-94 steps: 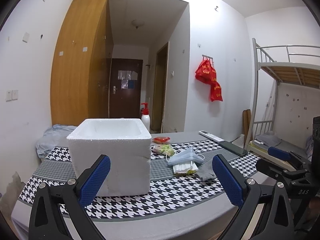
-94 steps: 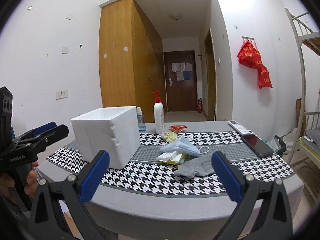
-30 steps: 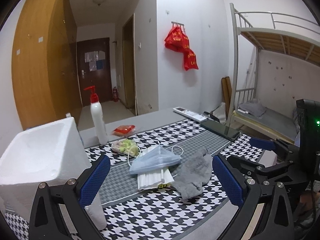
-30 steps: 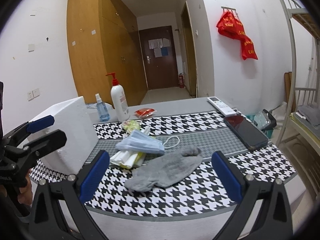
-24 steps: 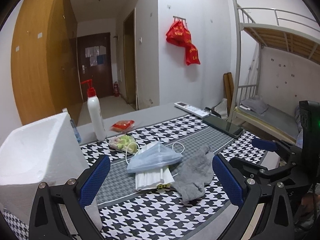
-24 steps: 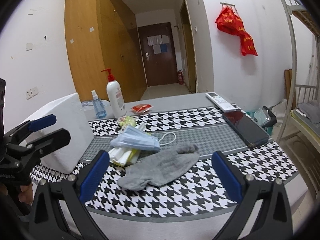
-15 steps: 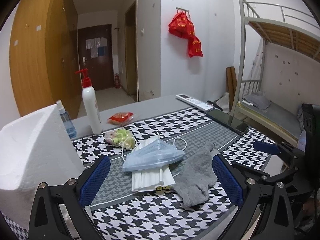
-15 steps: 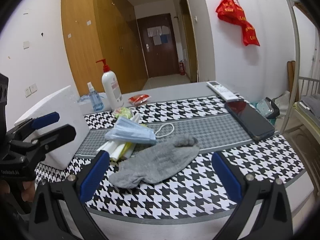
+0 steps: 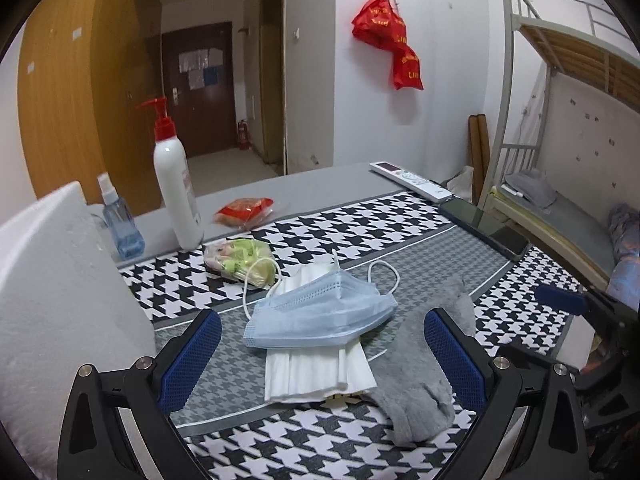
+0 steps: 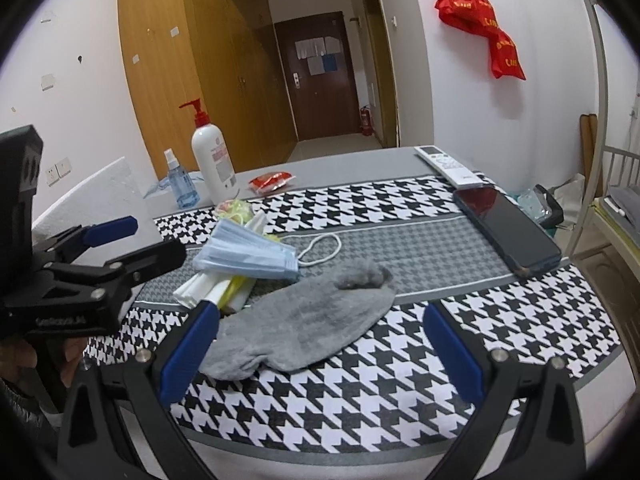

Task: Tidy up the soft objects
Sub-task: 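Lower the left tool onto the blue face mask and close on it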

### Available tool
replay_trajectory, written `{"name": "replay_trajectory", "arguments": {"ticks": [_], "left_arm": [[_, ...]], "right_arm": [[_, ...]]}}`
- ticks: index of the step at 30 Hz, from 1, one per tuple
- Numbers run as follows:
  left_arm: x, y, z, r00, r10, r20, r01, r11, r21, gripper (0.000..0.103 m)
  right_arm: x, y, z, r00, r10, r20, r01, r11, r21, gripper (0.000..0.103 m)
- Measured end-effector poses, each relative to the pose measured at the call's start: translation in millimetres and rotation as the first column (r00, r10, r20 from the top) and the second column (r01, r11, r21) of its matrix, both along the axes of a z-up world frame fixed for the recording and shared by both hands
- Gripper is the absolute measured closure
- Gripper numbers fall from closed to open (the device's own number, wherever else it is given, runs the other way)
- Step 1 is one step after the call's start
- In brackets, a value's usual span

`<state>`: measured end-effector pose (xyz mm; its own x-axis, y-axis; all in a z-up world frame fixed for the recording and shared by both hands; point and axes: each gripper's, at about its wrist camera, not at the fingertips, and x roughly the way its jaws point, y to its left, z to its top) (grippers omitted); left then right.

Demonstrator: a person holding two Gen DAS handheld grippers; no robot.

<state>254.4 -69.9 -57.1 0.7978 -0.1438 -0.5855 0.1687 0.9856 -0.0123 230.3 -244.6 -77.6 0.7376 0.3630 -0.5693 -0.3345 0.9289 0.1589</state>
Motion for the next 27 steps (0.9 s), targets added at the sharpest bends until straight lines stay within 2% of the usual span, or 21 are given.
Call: {"name": "replay_trajectory", "arguments": {"ticks": [5, 12, 16, 18, 23, 27], "left_arm": [[13.5, -2.4, -8.7, 0.999, 0.013, -0.03, -0.013, 1.0, 0.018, 0.007], [32.4, -2.5, -21.4, 0.995, 0.004, -0.097, -0.005, 1.0, -0.006, 0.023], [36.3, -3.1, -26.3, 0.993, -0.019, -0.119, 0.016, 1.0, -0.022, 0.036], [37.0, -2.9, -27.6, 0.992, -0.032, -0.124, 0.028, 0.999, -0.036, 0.039], [35.6, -1.2, -26.1, 0.992, -0.056, -0.111, 0.048, 0.996, -0.072, 0.053], [37.2, -1.0, -29.6, 0.991, -0.063, -0.119, 0.054, 0.995, -0.079, 0.07]], "right_arm": [[7.2, 2.4, -5.0, 1.0, 0.007, -0.021, -0.008, 1.0, -0.014, 0.0], [18.3, 5.2, -12.7, 0.999, 0.013, -0.049, -0.013, 1.0, -0.014, 0.0], [23.2, 8.1, -17.4, 0.997, 0.021, -0.068, -0.022, 1.0, -0.012, 0.0], [25.2, 8.8, -18.9, 0.997, 0.026, -0.075, -0.027, 1.0, -0.013, 0.0], [29.7, 8.3, -23.1, 0.995, 0.024, -0.092, -0.027, 0.999, -0.032, 0.0], [32.7, 7.8, -22.9, 0.995, 0.023, -0.093, -0.027, 0.999, -0.044, 0.0]]}}
